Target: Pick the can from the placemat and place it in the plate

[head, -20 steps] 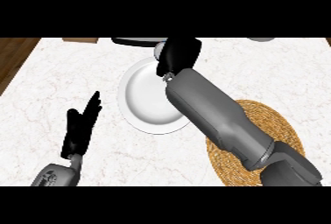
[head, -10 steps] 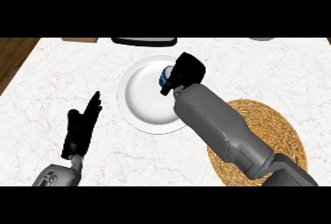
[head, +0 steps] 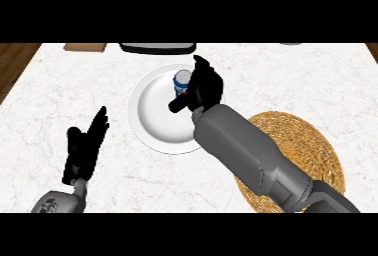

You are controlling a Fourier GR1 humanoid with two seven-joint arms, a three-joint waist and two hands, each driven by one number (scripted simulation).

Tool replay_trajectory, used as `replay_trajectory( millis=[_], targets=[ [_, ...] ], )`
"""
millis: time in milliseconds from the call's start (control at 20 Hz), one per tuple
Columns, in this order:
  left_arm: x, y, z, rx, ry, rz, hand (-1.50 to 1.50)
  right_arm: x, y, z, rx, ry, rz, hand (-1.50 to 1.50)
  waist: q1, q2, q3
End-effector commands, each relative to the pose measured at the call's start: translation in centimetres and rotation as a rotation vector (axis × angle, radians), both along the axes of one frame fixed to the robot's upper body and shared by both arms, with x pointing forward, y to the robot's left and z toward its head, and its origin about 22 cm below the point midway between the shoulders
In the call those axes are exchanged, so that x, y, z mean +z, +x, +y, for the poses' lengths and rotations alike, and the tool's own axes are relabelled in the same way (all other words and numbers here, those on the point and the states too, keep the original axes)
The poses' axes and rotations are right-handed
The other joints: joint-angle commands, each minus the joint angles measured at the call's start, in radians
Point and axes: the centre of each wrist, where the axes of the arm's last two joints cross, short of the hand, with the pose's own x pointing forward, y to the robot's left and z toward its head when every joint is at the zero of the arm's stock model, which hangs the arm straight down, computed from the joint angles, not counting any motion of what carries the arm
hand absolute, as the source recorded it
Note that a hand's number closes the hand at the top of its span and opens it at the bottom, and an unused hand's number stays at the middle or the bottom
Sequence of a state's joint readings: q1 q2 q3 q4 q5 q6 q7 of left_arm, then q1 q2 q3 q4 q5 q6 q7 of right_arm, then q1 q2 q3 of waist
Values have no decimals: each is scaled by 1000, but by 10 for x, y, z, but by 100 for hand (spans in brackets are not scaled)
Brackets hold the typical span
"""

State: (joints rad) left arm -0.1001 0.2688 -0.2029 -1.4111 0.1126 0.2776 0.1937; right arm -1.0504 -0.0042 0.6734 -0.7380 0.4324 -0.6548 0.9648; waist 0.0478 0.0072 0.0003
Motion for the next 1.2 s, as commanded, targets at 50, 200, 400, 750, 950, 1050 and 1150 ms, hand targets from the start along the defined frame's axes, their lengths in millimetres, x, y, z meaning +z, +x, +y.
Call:
replay_trajectory(
  millis=[50,200,400,750,950,1050,1150],
  targets=[
    [2,1,9,28,4,3,0,17,-8,4,-88,297,-271,-150,-18,-5,1],
    [-7,-4,-8,44,-7,5,0,18,-14,-2,-106,404,-340,-150,-40,-8,1],
    [-10,-12,4,36,4,24,0,-7,-32,-15,-105,478,-355,-150,-36,-4,1],
    [0,-8,1,29,-5,0,0,-27,-55,-7,-12,514,-373,-150,-29,-4,0],
    [-6,-19,16,39,6,4,0,-24,-51,0,8,497,-388,-150,-27,-5,0],
    [-6,-15,4,32,6,11,0,-46,-55,-16,2,493,-400,-150,-28,-3,0],
    [0,-7,11,30,1,-2,0,-46,-47,-6,-35,459,-387,-150,-17,-1,0]
  ],
)
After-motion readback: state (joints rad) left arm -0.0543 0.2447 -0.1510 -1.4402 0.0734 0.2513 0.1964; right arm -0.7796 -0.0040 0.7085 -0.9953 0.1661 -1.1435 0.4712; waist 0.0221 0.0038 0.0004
